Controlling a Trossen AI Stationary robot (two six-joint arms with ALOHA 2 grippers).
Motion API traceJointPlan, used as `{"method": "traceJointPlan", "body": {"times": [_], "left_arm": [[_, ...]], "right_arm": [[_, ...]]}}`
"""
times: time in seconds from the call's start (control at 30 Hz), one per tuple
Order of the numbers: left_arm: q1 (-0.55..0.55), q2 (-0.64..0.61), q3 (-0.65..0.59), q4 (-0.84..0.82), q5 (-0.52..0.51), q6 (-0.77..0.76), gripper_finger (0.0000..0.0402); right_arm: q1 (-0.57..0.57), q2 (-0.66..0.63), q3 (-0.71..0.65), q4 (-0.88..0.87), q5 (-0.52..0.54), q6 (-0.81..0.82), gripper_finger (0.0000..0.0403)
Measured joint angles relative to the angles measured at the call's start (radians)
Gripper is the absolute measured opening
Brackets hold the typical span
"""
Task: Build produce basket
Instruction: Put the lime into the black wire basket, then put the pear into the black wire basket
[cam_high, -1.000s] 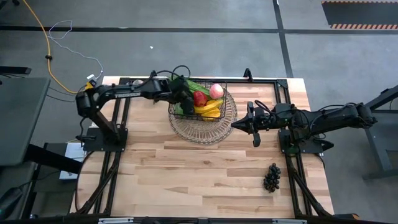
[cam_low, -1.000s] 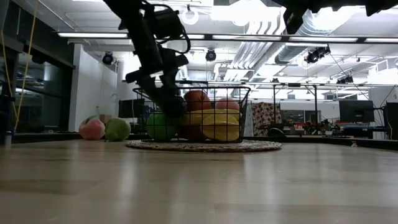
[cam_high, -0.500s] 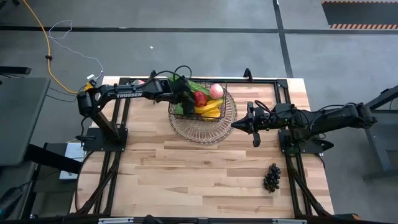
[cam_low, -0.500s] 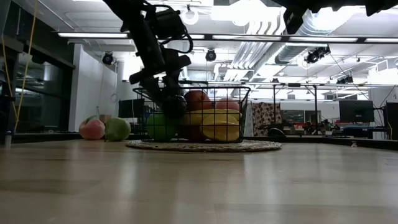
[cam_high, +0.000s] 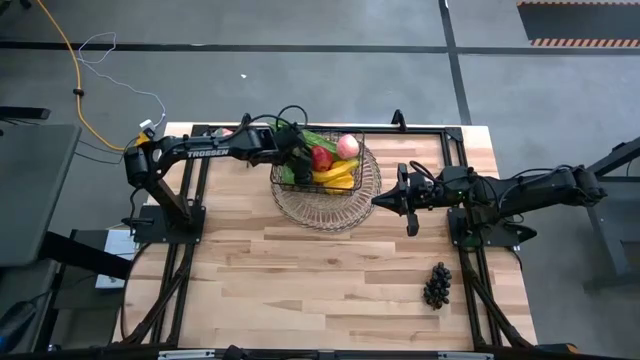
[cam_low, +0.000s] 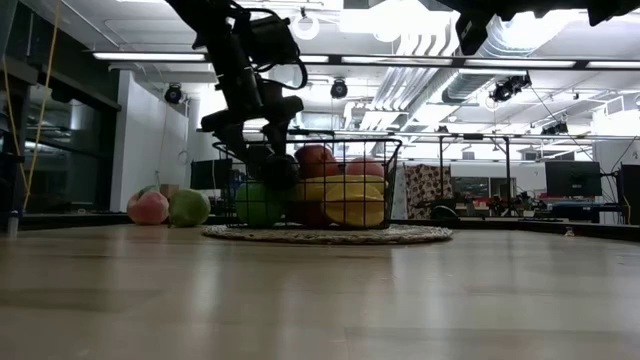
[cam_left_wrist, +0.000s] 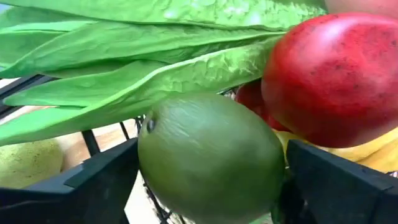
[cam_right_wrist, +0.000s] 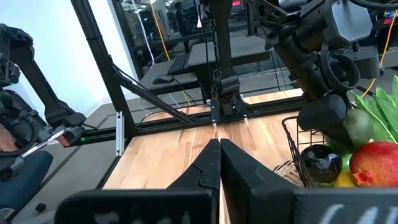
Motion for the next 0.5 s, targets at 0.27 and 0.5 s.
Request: {"method": "traceJointPlan", "body": {"times": [0.27, 0.5], "left_arm": [[0.01, -0.074, -0.002, 0.005, 0.127, 0.05, 0.0391], [-0.029, -0.258, -0.001, 0.052, 0.144, 0.085, 0.0392]], "right_arm": [[0.0, 0.0, 0.0, 0.0, 0.0, -0.005, 0.0], [0.0, 0.0, 0.0, 0.0, 0.0, -0.005, 0.0]]}}
